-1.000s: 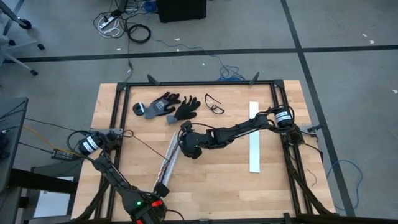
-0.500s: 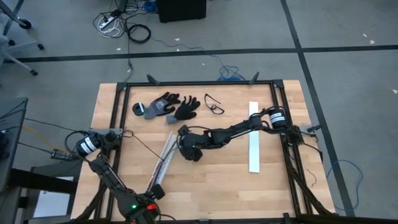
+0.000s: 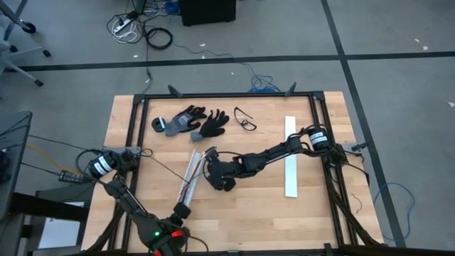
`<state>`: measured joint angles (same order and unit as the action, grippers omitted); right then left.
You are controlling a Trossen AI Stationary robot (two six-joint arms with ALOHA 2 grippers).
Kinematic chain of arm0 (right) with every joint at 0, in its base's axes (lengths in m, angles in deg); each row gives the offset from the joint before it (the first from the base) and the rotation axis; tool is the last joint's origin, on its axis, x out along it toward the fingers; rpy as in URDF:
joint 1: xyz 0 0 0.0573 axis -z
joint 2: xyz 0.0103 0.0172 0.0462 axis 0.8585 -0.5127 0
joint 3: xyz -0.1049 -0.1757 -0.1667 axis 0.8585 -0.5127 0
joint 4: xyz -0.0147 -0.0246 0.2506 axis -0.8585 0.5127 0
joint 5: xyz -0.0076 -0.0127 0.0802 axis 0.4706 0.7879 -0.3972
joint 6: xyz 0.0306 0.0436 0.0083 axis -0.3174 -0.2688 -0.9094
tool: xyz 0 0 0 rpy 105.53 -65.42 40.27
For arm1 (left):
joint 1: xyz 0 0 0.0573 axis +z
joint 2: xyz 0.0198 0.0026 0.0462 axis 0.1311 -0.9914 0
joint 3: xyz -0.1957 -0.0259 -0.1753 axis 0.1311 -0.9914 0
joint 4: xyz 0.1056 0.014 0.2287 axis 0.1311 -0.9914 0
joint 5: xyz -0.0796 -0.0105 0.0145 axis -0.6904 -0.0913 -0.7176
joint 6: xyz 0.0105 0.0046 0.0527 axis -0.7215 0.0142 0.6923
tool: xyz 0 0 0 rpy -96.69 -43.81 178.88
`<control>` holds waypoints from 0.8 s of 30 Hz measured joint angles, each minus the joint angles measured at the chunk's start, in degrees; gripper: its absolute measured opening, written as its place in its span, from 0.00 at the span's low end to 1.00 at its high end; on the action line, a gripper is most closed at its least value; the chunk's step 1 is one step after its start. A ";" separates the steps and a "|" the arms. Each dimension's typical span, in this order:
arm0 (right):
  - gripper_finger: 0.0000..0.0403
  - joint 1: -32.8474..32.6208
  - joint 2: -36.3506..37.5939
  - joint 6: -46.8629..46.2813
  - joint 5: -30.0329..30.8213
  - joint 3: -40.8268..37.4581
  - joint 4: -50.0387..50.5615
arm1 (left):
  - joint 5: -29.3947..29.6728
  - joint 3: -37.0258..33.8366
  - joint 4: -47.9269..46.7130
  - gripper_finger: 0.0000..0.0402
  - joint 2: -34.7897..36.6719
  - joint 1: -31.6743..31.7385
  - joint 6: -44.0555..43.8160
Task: Ziptie cables
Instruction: Put the ziptied cables in a white cable duct
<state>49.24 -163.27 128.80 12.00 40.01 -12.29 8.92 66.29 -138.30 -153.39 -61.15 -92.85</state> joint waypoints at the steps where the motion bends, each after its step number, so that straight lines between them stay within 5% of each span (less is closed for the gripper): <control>1: 0.22 -0.22 0.01 -0.07 0.13 0.43 0.15 | 0.02 0.00 0.33 0.08 0.00 0.10 -1.71; 11: 0.51 -4.39 0.08 -2.57 22.59 5.81 8.55 | 4.35 0.00 -0.31 0.30 0.00 0.11 -28.48; 18: 0.50 -6.39 0.12 -13.62 15.56 8.40 26.46 | 0.59 2.01 -1.79 0.34 0.50 -1.09 -33.92; 24: 0.44 -6.69 0.54 -21.11 14.62 8.37 33.97 | 7.41 12.18 -18.25 0.34 3.27 -1.19 -37.74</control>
<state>42.55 -162.73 107.70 26.62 48.39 21.68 16.33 78.47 -156.55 -150.11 -62.34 -130.60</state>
